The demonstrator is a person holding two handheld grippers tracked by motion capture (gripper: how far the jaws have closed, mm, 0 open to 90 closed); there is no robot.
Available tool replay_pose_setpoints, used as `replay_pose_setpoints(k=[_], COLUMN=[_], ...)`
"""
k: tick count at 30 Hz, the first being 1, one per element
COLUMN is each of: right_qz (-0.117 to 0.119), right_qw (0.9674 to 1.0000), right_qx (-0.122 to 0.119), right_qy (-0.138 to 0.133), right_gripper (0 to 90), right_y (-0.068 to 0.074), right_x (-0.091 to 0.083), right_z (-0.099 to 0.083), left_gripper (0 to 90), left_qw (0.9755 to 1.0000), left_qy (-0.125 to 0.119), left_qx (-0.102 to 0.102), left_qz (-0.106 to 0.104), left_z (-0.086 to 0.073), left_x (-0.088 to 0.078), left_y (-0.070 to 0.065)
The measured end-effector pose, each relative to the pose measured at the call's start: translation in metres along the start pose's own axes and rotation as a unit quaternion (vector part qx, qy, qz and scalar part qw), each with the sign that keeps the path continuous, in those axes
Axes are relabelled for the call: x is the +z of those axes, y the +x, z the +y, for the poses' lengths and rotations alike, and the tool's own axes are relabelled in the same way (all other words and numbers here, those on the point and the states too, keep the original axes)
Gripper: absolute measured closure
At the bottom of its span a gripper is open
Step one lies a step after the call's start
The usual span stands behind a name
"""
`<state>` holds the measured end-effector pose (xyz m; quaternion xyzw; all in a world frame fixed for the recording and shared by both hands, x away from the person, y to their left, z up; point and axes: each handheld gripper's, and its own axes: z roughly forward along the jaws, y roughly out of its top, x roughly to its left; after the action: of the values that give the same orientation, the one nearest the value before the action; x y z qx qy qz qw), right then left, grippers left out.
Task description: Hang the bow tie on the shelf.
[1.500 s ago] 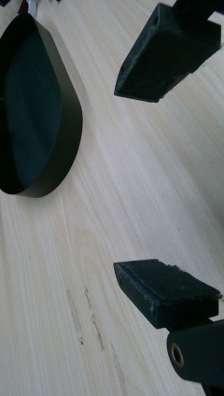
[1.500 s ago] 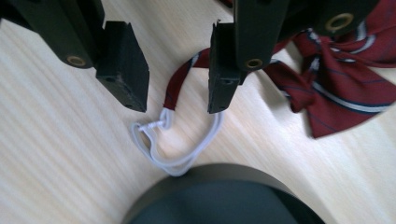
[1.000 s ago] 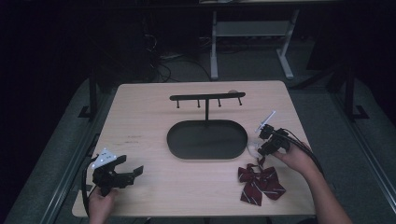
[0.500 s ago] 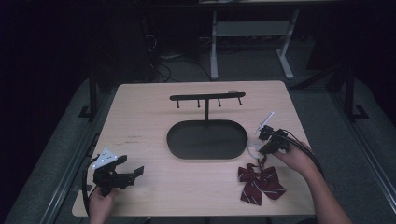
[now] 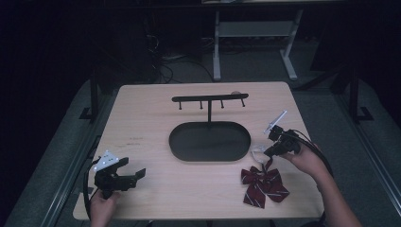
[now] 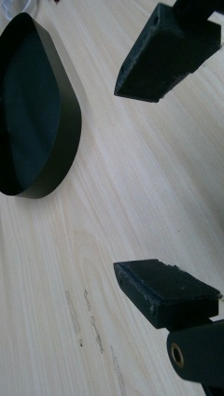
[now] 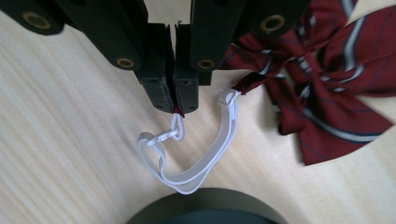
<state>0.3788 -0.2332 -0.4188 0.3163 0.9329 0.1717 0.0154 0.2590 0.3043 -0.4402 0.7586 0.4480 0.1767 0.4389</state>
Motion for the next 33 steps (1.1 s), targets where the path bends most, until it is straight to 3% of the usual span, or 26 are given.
replay_pose_setpoints(k=[9, 17, 33], right_qz=[0.019, 0.026, 0.010], right_qw=[0.9984, 0.9961, 0.9923], right_qx=[-0.035, -0.058, -0.093], right_qy=[-0.042, -0.060, -0.081], right_gripper=[86.5, 86.5, 86.6], right_y=[0.015, 0.026, 0.045], right_x=[-0.030, -0.046, -0.074], right_z=[0.007, 0.016, 0.030], left_gripper=[13.0, 13.1, 13.1], left_qw=[1.0000, 1.0000, 1.0000], left_qy=[0.000, 0.000, 0.000], left_qx=[-0.001, 0.000, 0.001], left_qz=[0.000, 0.001, 0.002], left_z=[0.000, 0.000, 0.000], left_x=[0.000, 0.001, 0.000], left_y=[0.000, 0.000, 0.000])
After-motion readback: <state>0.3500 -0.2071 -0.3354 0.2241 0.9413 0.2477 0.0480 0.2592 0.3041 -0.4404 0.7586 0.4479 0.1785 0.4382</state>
